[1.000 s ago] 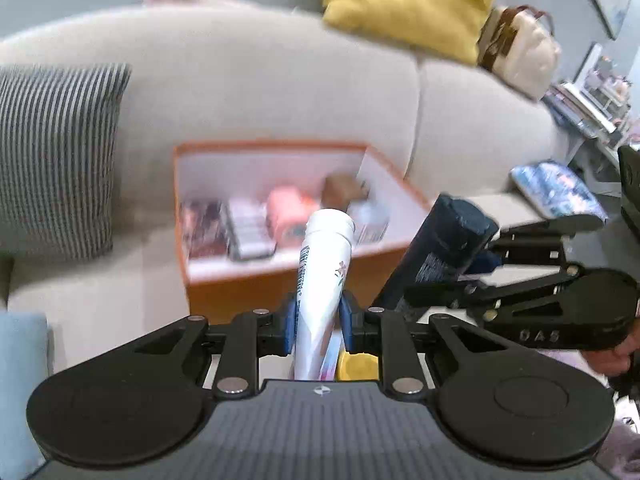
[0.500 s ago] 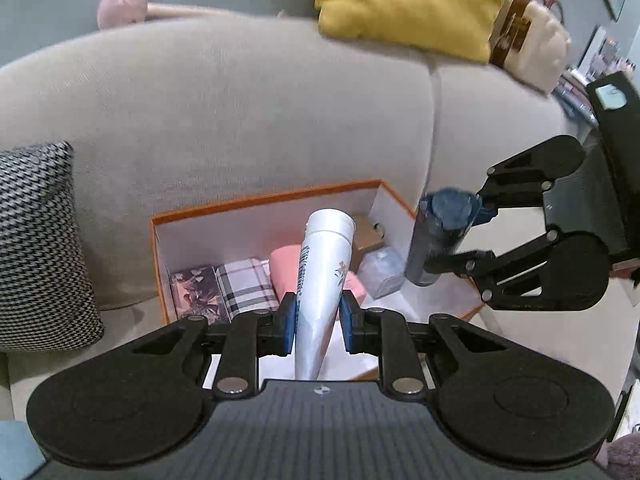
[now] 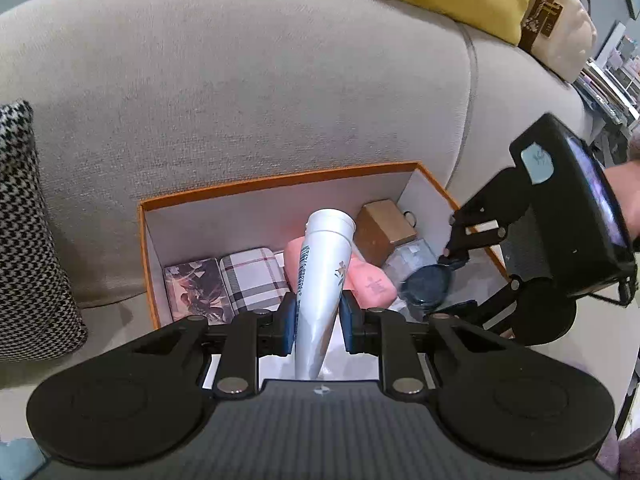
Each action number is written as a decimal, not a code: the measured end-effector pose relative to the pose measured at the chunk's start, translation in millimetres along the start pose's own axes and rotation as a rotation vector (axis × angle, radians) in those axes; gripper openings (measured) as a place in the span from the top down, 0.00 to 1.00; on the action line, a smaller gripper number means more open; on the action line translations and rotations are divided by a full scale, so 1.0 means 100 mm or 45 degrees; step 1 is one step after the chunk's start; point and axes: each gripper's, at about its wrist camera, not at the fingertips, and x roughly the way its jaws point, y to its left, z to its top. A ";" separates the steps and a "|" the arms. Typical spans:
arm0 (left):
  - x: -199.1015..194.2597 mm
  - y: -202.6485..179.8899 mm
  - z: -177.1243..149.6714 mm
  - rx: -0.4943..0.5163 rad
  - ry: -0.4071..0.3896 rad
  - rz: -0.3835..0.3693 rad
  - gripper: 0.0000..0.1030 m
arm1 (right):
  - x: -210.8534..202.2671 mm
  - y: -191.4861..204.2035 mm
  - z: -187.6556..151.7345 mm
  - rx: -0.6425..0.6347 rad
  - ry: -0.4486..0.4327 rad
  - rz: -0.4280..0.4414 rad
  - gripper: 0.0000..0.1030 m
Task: Organize rigid objects
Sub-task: 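Lower the spray can into the box and open the right gripper while the left lowers the tube, then lower the white tube into the box and open the left gripper, then withdraw both grippers from the orange box toward the card tin and tape measure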
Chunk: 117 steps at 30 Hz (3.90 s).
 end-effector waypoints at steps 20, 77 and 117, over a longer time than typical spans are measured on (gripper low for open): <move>0.33 -0.02 -0.06 0.028 0.129 -0.062 0.76 | 0.11 -0.03 0.00 -0.087 0.025 0.137 0.68; 0.78 -0.69 -0.03 0.234 0.272 -0.108 0.63 | -0.35 -0.03 -0.58 0.357 -0.291 -0.089 0.82; 0.04 -0.44 -1.84 -0.155 -0.123 0.217 0.53 | 0.06 1.84 -0.92 1.412 -0.547 -0.122 0.38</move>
